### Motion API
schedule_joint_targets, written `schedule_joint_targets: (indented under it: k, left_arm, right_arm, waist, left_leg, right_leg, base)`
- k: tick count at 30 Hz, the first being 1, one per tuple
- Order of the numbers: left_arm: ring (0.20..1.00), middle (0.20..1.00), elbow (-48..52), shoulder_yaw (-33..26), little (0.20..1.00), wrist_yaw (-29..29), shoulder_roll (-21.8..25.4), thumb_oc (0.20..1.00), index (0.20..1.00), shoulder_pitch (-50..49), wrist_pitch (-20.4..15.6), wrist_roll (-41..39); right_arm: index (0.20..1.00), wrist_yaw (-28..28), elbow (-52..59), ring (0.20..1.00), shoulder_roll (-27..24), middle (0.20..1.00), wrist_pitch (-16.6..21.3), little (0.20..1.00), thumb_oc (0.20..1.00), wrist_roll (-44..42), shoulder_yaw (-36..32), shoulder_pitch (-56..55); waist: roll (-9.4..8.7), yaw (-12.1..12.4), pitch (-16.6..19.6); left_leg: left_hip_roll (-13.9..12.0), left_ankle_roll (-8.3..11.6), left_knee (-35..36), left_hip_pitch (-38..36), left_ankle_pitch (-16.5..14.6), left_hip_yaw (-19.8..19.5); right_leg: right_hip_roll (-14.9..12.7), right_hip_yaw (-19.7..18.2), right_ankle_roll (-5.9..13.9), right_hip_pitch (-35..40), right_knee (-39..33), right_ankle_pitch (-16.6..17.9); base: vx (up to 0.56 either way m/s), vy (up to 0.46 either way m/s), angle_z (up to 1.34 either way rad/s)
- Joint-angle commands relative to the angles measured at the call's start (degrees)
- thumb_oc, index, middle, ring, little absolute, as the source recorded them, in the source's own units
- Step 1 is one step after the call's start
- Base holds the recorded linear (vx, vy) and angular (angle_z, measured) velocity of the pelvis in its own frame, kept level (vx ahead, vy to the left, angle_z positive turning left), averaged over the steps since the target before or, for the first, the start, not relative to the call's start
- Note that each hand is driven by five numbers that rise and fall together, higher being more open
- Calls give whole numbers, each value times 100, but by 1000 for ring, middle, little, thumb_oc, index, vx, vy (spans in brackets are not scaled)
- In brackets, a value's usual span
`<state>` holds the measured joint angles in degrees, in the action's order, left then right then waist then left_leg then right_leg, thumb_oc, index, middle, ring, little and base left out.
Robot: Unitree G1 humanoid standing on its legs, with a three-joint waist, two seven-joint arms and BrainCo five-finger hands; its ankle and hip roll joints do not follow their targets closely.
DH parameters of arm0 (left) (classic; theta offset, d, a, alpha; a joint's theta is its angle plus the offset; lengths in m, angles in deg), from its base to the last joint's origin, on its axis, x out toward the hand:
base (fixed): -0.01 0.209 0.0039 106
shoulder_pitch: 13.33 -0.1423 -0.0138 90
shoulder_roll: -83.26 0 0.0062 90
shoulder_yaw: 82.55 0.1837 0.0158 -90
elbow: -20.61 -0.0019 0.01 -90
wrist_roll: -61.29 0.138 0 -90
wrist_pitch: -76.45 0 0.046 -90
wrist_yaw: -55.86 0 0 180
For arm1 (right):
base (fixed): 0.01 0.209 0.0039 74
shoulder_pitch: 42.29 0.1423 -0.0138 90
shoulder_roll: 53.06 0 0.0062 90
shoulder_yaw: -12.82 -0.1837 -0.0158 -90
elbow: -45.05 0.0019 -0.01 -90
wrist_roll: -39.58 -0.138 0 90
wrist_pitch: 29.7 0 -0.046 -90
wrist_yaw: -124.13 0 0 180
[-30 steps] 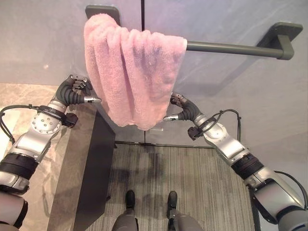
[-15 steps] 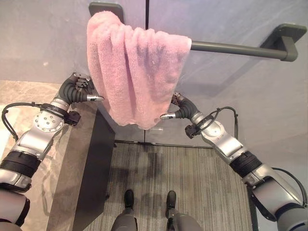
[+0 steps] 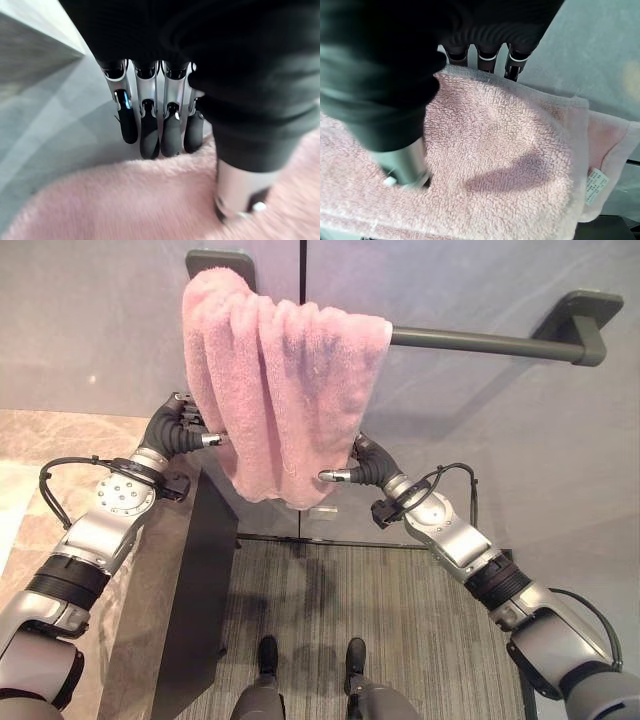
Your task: Put brush and paste in cup on sink, flatten towel.
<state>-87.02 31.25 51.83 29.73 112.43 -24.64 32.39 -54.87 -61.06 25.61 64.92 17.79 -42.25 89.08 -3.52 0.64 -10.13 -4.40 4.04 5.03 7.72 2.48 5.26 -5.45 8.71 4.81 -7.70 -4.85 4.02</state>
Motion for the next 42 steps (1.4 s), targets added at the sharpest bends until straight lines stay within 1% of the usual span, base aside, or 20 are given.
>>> schedule_joint_targets:
  k: [1, 7, 10, 13, 15, 16, 19, 22, 27, 30, 32, 36, 37, 38, 40, 41, 42]
  left_arm:
    - [200, 200, 177, -172, 200, -72, -102, 200, 200, 276, -330, -112]
    - [200, 200, 548, -626, 200, -96, -199, 200, 200, -422, -305, 253]
    - [200, 200, 897, -1100, 200, -151, -634, 200, 200, -1172, -282, 538]
    - [200, 200, 1206, -1321, 200, -154, -788, 200, 200, -1548, -261, 785]
    - [200, 200, 1474, -1565, 200, -177, -917, 200, 200, -1888, -268, 1009]
    - [200, 200, 1718, -1791, 200, -192, -960, 200, 200, -2143, -295, 1163]
    - [200, 200, 2186, -2160, 200, -215, -875, 200, 200, -2471, -330, 1345]
    - [200, 200, 2541, -2489, 200, -170, -868, 200, 200, -2816, -371, 1326]
    - [200, 200, 2996, -2748, 200, -151, -840, 200, 200, -2860, -478, 1250]
    - [200, 200, 3219, -2812, 200, -242, -902, 200, 200, -2763, -529, 1226]
    - [200, 200, 3254, -2764, 200, -362, -1074, 200, 200, -2606, -596, 1212]
    - [200, 200, 3154, -2523, 200, -473, -1510, 200, 200, -2493, -616, 1182]
    - [200, 200, 3149, -2517, 200, -474, -1513, 200, 200, -2489, -618, 1183]
    - [200, 200, 3043, -2423, 200, -487, -1655, 200, 200, -2472, -630, 1105]
    - [200, 200, 3024, -2368, 200, -479, -1750, 200, 200, -2478, -617, 1074]
    - [200, 200, 2872, -2179, 200, -400, -1886, 200, 200, -2521, -569, 966]
    - [200, 200, 2797, -2116, 200, -357, -1905, 200, 200, -2575, -535, 984]
  right_arm:
    - [200, 6, 279, 200, 151, 200, 182, 200, 200, -196, -158, 110]
    - [200, -25, 435, 200, 122, 200, 225, 200, 200, -156, -545, -426]
    - [200, -80, 559, 200, 170, 200, 214, 200, 200, -256, -893, -923]
    - [200, -69, 659, 200, 146, 200, 214, 200, 200, -172, -1053, -1108]
    - [200, -78, 868, 200, 65, 200, 243, 200, 200, -47, -1239, -1247]
    - [200, -98, 1074, 200, -5, 200, 277, 200, 200, 9, -1372, -1304]
    - [200, -122, 1401, 200, -54, 200, 323, 200, 200, 25, -1511, -1315]
    - [200, -185, 1706, 200, -58, 200, 379, 200, 200, -14, -1589, -1379]
    - [200, -265, 2214, 200, -57, 200, 457, 200, 200, -173, -1641, -1346]
    - [200, -209, 2402, 200, -3, 200, 499, 200, 200, -296, -1666, -1259]
    - [200, -133, 2529, 200, 61, 200, 555, 200, 200, -372, -1708, -1184]
    - [200, 64, 2585, 200, 234, 200, 662, 200, 200, -311, -1829, -1194]
    - [200, 67, 2588, 200, 231, 200, 661, 200, 200, -306, -1831, -1198]
    - [200, 117, 2572, 200, 270, 200, 679, 200, 200, -229, -1856, -1216]
    - [200, 145, 2533, 200, 287, 200, 683, 200, 200, -198, -1888, -1259]
    - [200, 210, 2434, 200, 315, 200, 663, 200, 200, -132, -1914, -1375]
    - [200, 248, 2372, 200, 317, 200, 646, 200, 200, -55, -1944, -1472]
  waist:
    - [-10, -123, 372]
    - [36, -100, 444]
    - [48, -64, 503]
    - [58, -44, 548]
    - [59, -18, 595]
    - [68, 15, 639]
    - [84, 69, 685]
    - [104, 110, 744]
    - [125, 153, 840]
    - [141, 142, 882]
    - [146, 109, 907]
    - [167, 46, 935]
    - [169, 51, 935]
    - [176, 29, 941]
    - [180, 18, 947]
    - [189, -23, 951]
    - [198, -41, 958]
  left_leg:
    - [-103, 146, -3, -26, 139, -27]
    - [-87, 141, -3, -125, 89, -24]
    - [-95, 144, -3, -228, 49, -30]
    - [-100, 152, -3, -274, 33, -42]
    - [-108, 155, -3, -324, 11, -50]
    - [-116, 164, -3, -365, 0, -63]
    - [-128, 176, -3, -409, -9, -76]
    - [-136, 189, -3, -466, -17, -85]
    - [-159, 210, -3, -567, -28, -94]
    - [-175, 222, -3, -647, -32, -84]
    - [-184, 232, -3, -676, -35, -74]
    - [-199, 228, -3, -720, -29, -42]
    - [-200, 228, -3, -722, -30, -41]
    - [-205, 225, -3, -737, -28, -27]
    - [-204, 219, -3, -750, -34, -19]
    - [-210, 213, -3, -768, -38, -2]
    - [-211, 210, -3, -781, -40, 12]
  right_leg:
    - [-858, -362, 789, 17, -15, 610]
    - [-874, -333, 780, 132, -15, 546]
    - [-889, -292, 775, 253, -15, 474]
    - [-894, -271, 772, 326, -15, 434]
    - [-893, -244, 768, 403, -15, 391]
    - [-892, -219, 755, 466, -15, 356]
    - [-892, -184, 738, 541, -15, 313]
    - [-886, -150, 723, 626, -15, 266]
    - [-854, -124, 688, 747, -15, 196]
    - [-844, -123, 667, 830, -15, 162]
    - [-837, -126, 654, 845, -15, 153]
    - [-822, -159, 632, 867, -15, 145]
    - [-822, -160, 632, 869, -15, 145]
    - [-818, -175, 629, 870, -15, 144]
    - [-819, -176, 626, 876, -15, 145]
    - [-820, -193, 622, 879, -15, 156]
    - [-816, -210, 620, 880, -15, 160]
  base:
    - [20, 0, -9]
    - [9, -2, -1]
    - [24, -9, -1]
    - [0, 0, 0]
    - [0, 0, 0]
    - [0, 0, 0]
    - [0, 0, 0]
    - [-17, -25, 4]
    - [-8, -24, 4]
    - [-7, -14, 3]
    - [-17, -21, 8]
    - [-3, -4, 2]
    - [0, 0, 0]
    - [0, 0, 0]
    - [0, 0, 0]
    - [0, 0, 0]
    - [0, 0, 0]
